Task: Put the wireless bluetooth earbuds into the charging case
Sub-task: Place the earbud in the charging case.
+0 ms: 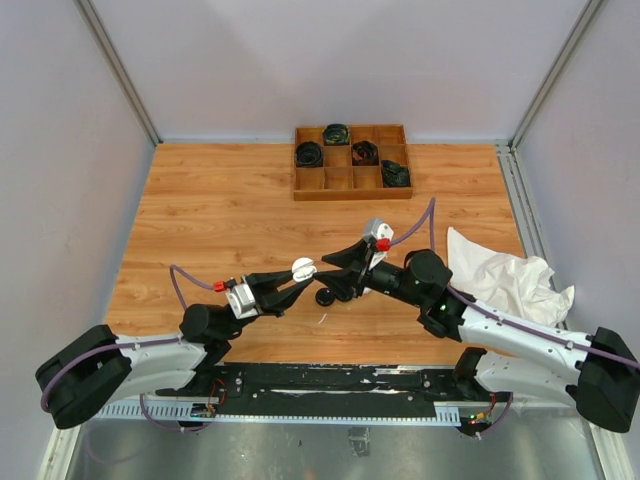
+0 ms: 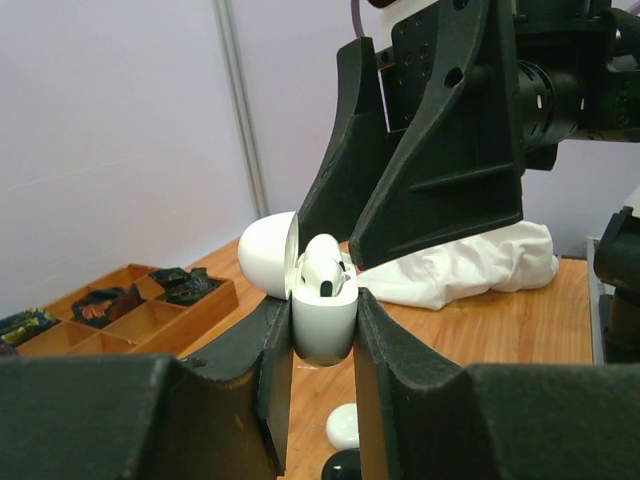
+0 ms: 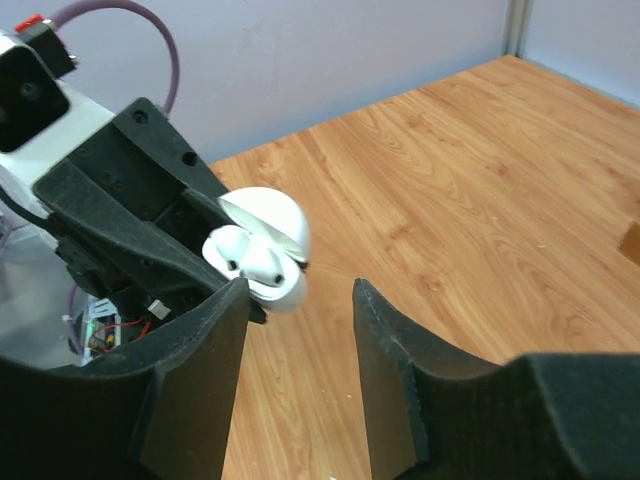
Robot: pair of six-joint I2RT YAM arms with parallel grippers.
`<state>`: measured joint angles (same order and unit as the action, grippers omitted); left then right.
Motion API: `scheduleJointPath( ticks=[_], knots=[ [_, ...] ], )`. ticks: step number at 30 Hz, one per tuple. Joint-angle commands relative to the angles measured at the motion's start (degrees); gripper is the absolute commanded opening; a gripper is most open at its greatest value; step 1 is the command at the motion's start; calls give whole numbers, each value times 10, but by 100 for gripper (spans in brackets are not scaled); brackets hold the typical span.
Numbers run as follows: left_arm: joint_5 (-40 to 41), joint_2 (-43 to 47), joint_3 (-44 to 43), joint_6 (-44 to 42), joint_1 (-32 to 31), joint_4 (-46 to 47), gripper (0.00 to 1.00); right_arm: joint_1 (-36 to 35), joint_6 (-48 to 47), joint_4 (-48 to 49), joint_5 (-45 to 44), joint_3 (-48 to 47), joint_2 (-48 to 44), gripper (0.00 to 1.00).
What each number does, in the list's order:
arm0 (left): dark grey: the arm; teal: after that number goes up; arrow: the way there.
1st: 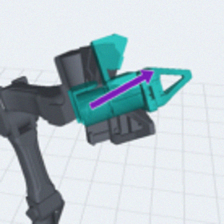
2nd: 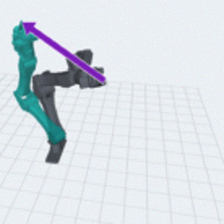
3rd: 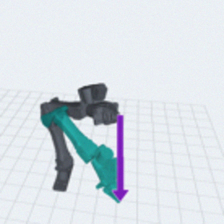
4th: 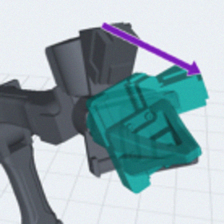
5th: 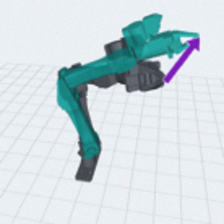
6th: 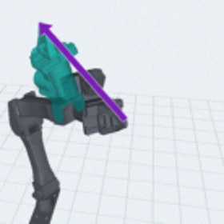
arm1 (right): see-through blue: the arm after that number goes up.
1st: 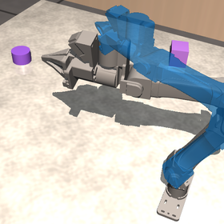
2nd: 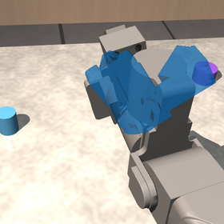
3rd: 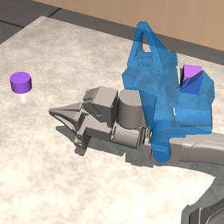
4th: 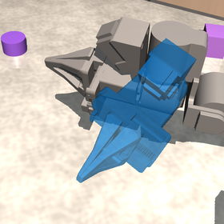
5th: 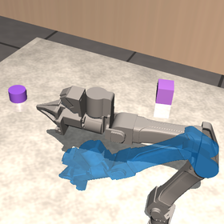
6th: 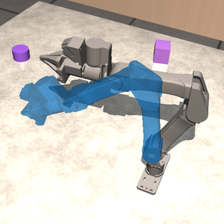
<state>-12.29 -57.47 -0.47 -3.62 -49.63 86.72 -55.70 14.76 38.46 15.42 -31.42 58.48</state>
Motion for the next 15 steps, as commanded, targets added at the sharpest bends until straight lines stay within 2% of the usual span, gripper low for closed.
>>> scheduleJointPath(
  ticks=[1, 10, 15],
  knots=[
    [-6, 0, 63, -3, 1, 31, 0, 34, -26, -81, 17, -19, -40, 50],
    [-33, -13, 44, -6, 2, -8, 0, 111, -98, -251, 206, -104, -57, 72],
    [-60, -19, 35, -7, 1, -18, 0, 117, -152, -308, 276, -149, -33, 84]
  ],
)
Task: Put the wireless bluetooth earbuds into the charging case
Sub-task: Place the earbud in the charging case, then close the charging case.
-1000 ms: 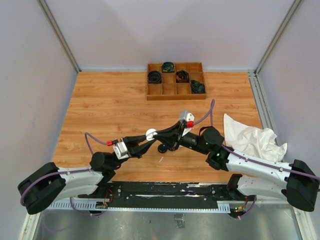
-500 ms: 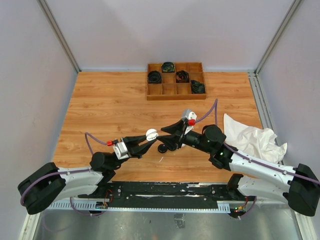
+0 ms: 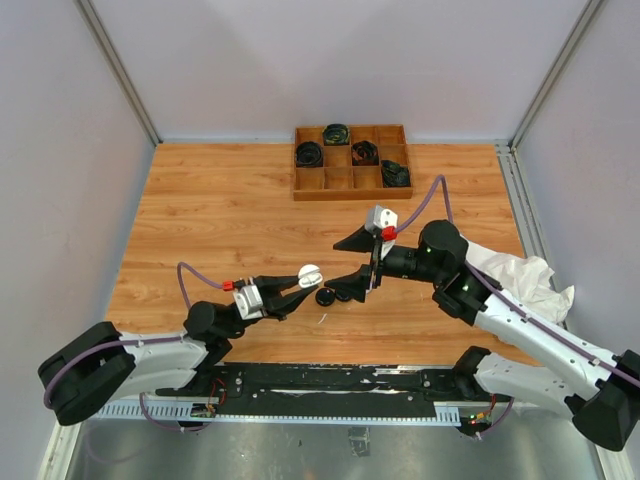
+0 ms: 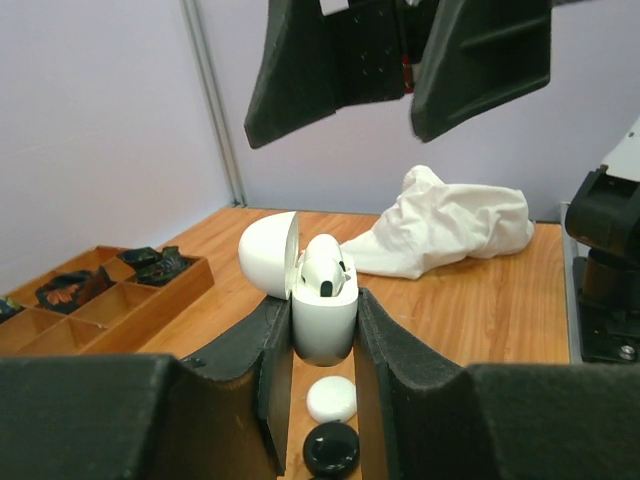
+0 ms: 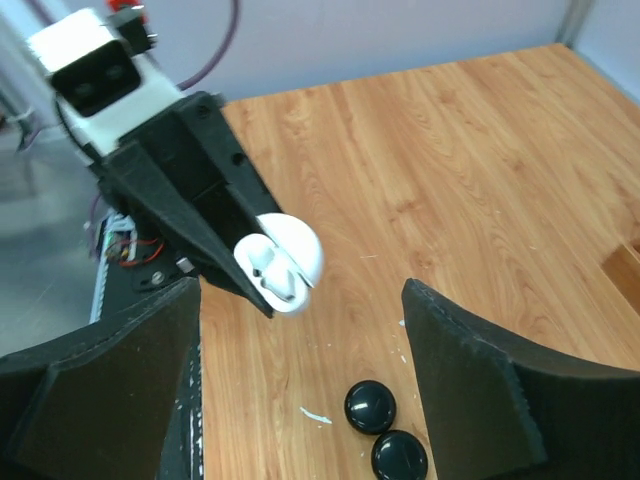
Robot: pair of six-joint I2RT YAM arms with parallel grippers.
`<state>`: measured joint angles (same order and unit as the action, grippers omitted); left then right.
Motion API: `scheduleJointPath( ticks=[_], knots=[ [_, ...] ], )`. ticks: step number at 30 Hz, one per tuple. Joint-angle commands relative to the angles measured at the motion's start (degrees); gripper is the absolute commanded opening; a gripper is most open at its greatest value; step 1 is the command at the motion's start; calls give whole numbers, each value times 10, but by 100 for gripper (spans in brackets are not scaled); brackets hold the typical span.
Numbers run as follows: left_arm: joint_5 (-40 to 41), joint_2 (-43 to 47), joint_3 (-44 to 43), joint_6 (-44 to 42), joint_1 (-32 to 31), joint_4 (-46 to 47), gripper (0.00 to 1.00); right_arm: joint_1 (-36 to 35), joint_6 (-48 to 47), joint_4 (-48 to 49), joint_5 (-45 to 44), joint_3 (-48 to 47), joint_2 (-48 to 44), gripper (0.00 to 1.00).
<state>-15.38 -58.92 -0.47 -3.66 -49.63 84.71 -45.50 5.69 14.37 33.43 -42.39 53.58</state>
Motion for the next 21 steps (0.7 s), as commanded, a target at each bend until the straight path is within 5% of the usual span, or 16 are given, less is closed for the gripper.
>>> scheduleJointPath(
  ticks=[1, 9, 21],
  knots=[
    [-36, -6, 32, -6, 1, -3, 0, 15, -69, -73, 110, -48, 25, 85],
    [-66, -19, 24, 3, 1, -1, 0, 15, -100, -92, 201, -90, 102, 91],
    [-23, -17, 3, 30, 1, -51, 0, 14, -111, -107, 252, -101, 143, 87]
  ],
)
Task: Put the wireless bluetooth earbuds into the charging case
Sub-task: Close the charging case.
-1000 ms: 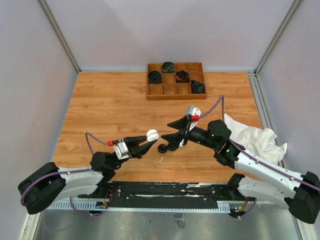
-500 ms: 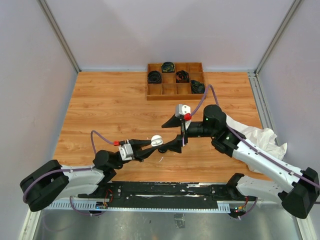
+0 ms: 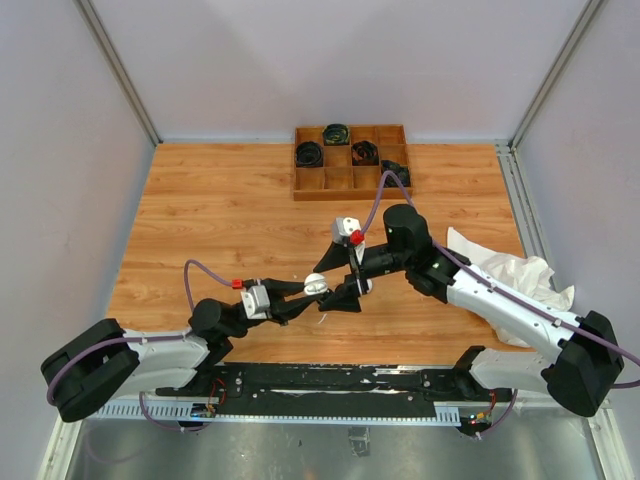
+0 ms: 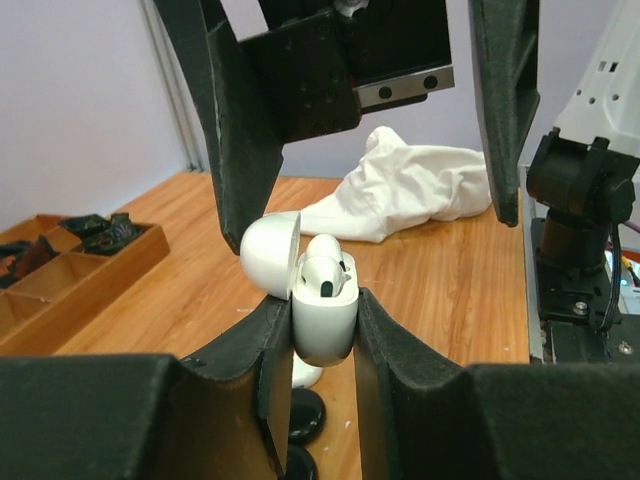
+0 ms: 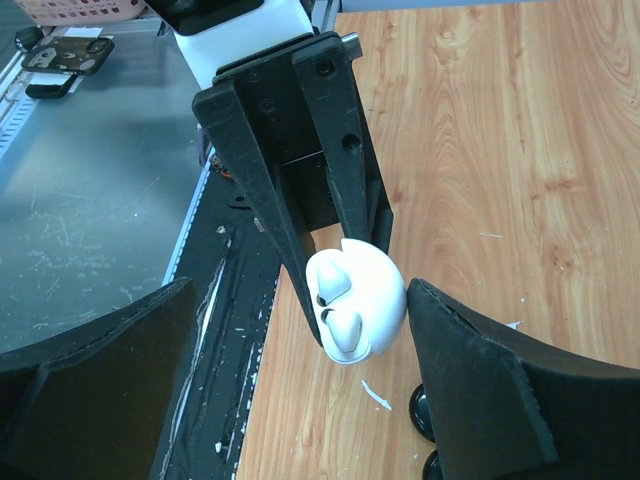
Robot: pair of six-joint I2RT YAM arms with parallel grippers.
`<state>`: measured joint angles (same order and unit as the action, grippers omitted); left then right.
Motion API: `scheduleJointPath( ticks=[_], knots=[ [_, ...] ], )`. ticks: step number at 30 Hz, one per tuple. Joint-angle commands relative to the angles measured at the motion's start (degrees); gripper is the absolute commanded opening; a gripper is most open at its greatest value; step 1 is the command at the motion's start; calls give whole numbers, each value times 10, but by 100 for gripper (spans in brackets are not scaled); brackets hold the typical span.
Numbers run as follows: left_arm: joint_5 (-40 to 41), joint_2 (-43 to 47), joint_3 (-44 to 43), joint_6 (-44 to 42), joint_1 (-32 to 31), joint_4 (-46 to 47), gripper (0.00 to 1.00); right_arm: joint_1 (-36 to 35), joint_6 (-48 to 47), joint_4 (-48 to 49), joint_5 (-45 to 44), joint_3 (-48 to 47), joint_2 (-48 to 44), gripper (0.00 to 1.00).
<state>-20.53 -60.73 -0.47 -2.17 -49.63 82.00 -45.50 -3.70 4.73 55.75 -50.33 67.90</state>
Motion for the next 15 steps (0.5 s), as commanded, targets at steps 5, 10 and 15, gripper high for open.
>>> scheduleJointPath(
  ticks=[5, 10, 15],
  knots=[
    [76, 0, -11, 26, 2, -66, 0, 14, -32, -33, 20, -23, -3, 83],
    [88, -3, -18, 31, 1, -84, 0, 14, -46, -55, -3, -21, -8, 81],
    [94, -16, -32, 39, 1, -110, 0, 14, -48, -62, -128, -3, -41, 85]
  ],
)
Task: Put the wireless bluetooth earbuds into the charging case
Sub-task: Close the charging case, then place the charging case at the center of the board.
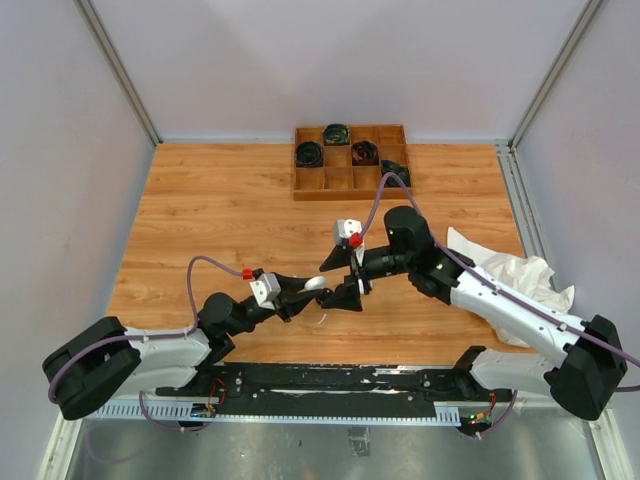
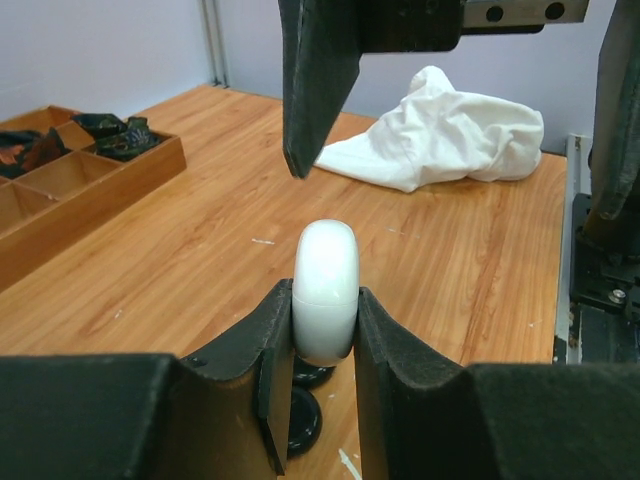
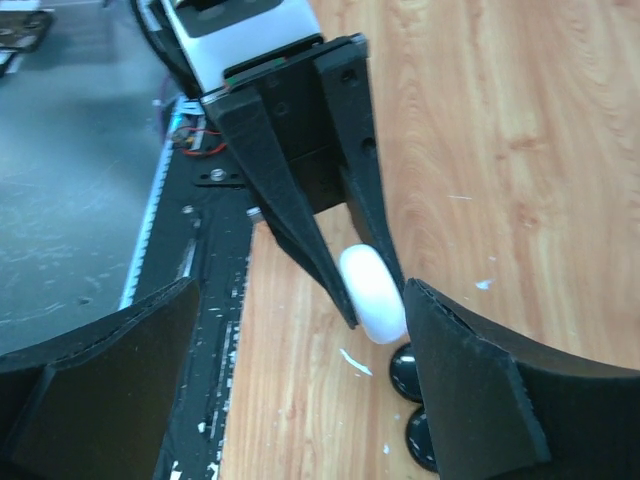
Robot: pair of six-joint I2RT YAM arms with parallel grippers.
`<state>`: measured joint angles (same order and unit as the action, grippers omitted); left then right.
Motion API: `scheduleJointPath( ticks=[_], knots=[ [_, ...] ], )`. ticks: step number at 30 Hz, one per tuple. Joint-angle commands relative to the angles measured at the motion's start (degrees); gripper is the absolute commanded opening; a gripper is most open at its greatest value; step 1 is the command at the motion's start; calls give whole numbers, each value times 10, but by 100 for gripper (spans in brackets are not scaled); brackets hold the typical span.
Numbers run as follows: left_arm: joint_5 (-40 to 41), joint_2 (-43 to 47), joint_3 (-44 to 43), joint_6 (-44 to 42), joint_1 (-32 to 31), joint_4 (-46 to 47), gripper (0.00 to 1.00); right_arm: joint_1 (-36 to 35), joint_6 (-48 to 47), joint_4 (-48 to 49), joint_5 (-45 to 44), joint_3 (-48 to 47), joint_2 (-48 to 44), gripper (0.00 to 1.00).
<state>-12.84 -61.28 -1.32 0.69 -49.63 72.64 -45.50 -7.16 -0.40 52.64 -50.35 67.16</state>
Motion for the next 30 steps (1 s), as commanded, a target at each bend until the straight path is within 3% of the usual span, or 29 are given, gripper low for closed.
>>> scheduleJointPath(
  ticks=[1, 11, 20, 26, 30],
  knots=[
    [19, -14, -28, 13, 2, -22, 0, 14, -10, -11, -128, 2, -42, 85],
    [61, -86, -115, 127, 6, -167, 0, 15, 79, -13, -481, 76, -81, 95],
    [38, -181, -216, 228, 18, -322, 0, 17, 125, -2, -621, 144, -114, 99],
    [11, -268, -325, 231, 27, -444, 3, 25, 142, 16, -714, 189, -142, 99],
    [-21, -327, -371, 252, 51, -476, 5, 27, 143, 50, -752, 226, -175, 99]
  ],
)
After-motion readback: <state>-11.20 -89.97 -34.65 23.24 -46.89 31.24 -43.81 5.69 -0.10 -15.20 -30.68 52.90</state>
